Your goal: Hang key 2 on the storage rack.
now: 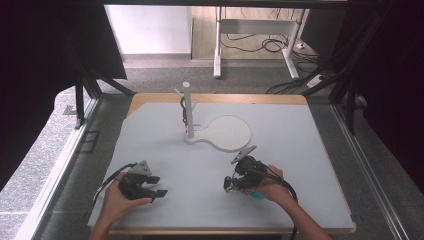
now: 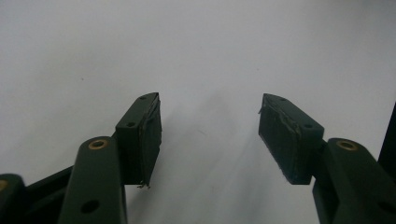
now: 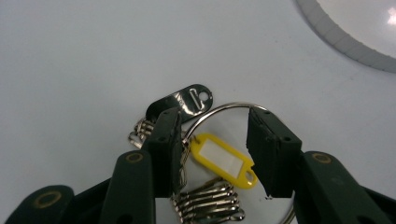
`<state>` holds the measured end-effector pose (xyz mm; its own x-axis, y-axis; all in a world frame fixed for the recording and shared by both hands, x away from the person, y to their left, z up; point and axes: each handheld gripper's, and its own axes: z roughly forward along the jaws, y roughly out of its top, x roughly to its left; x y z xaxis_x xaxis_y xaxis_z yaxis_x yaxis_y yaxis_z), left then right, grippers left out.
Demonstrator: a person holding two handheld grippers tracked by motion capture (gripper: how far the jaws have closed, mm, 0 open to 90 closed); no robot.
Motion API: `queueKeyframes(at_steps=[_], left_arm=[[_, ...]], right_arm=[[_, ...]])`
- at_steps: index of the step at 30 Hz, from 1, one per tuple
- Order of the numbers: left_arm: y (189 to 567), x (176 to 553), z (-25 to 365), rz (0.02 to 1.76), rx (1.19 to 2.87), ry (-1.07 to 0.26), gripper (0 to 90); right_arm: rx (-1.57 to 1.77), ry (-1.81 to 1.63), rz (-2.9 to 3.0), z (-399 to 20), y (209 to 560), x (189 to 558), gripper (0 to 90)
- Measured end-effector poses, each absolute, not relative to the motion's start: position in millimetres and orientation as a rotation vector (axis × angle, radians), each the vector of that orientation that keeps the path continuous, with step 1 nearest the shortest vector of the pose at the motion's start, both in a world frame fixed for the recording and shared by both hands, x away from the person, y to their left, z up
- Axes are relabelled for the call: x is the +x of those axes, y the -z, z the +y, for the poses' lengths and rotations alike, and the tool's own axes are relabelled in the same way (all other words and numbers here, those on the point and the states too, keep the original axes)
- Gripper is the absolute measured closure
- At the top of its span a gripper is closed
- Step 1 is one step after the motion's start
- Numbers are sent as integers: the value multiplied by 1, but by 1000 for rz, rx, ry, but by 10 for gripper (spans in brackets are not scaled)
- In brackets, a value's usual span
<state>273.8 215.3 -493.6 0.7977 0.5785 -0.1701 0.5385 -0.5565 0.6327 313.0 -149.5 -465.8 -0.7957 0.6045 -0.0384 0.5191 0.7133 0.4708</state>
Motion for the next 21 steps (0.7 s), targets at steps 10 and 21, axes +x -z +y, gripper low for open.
queueKeyframes(at_steps=[10,21], left_arm=[[493,276,217,813,2269,-76,404],[492,279,218,803,2269,-75,405]], right_arm=[[994,-644,2709,-141,472,317,580],[1100,-599,2739,-140,477,319,620]])
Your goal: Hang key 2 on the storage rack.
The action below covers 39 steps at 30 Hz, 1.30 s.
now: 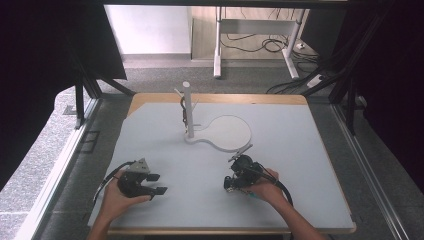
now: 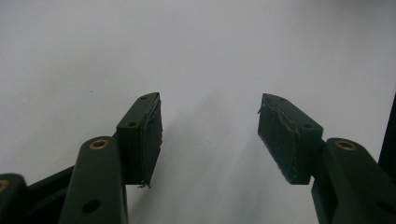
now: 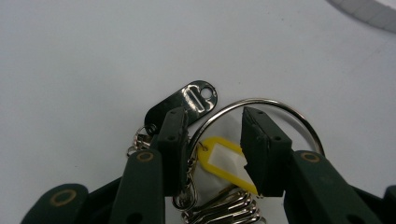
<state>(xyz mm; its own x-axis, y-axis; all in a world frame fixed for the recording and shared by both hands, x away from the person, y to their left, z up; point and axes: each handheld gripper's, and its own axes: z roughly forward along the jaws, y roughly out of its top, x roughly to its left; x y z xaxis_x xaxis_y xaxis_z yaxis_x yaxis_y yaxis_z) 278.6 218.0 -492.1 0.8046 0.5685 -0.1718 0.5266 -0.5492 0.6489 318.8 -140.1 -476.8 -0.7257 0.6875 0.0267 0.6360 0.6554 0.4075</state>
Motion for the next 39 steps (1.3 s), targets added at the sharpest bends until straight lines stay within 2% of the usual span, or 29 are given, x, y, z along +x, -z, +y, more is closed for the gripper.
queueKeyframes(at_steps=[9,15,24,33,39], left_arm=[[492,279,219,798,2270,-76,404],[493,279,218,795,2273,-74,404],[493,279,218,792,2276,-75,404],[493,279,218,789,2279,-76,404],[494,279,216,791,2279,-73,405]], right_arm=[[1153,-557,2785,-137,479,325,678],[1226,-554,2817,-139,478,331,767],[1276,-561,2854,-143,478,339,851],[1280,-575,2879,-149,474,345,864],[1252,-567,2904,-153,459,349,867]])
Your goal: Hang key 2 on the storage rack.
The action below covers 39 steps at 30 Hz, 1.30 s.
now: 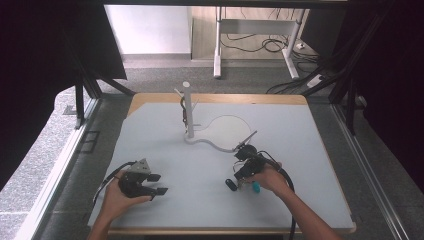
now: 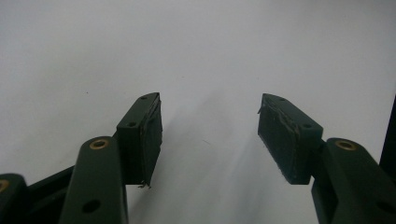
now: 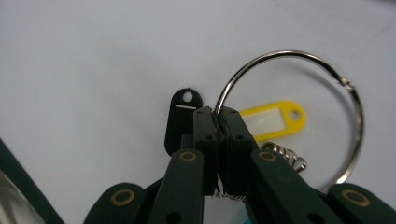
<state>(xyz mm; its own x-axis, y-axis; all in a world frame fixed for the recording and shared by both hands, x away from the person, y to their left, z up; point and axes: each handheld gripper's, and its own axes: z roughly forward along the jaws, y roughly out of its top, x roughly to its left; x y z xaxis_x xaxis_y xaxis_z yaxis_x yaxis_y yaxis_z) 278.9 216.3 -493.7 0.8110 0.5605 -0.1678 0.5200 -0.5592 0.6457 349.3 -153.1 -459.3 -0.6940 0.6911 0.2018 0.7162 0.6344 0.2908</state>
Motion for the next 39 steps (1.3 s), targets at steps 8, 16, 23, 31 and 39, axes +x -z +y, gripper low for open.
queueKeyframes(at_steps=[8,16,23,31,39], left_arm=[[493,279,217,791,2278,-75,405],[493,279,217,790,2283,-77,405],[493,279,217,789,2281,-80,406],[492,278,218,786,2277,-82,406],[494,279,216,791,2274,-74,406]], right_arm=[[-1187,551,-2801,-159,438,355,870],[-1168,539,-2846,-167,412,362,876],[-1153,530,-2868,-170,395,364,877],[-1135,539,-2893,-171,380,363,877],[-1085,487,-2918,-168,371,365,878]])
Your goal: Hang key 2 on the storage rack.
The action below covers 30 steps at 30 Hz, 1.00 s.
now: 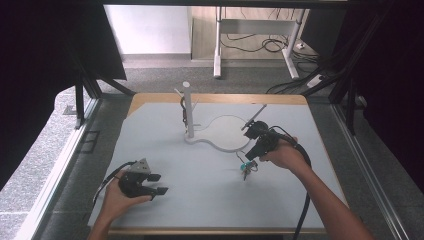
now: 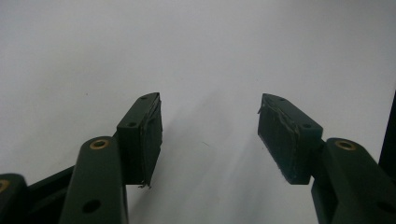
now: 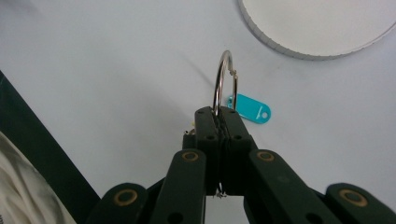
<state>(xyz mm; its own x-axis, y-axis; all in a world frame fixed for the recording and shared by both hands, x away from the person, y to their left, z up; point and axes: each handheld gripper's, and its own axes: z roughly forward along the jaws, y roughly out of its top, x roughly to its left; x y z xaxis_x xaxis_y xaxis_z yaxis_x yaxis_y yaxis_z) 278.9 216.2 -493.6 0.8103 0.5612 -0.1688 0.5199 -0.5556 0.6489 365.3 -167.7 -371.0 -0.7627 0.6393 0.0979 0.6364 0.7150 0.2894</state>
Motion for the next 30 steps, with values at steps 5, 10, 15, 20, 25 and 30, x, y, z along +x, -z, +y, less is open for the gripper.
queueKeyframes(at_steps=[5,10,15,20,25,30], left_arm=[[493,279,217,790,2273,-77,406],[493,279,217,792,2274,-76,405],[493,279,217,793,2269,-77,406],[493,279,217,794,2265,-79,405],[493,279,218,794,2266,-78,405],[491,279,220,796,2257,-83,405]], right_arm=[[1074,-475,2906,-168,366,368,878],[1077,-446,2904,-169,361,369,878],[1070,-438,2895,-170,351,371,877],[1071,-431,2886,-171,343,374,878],[1070,-425,2885,-172,340,376,878],[1081,-416,2872,-174,334,382,878]])
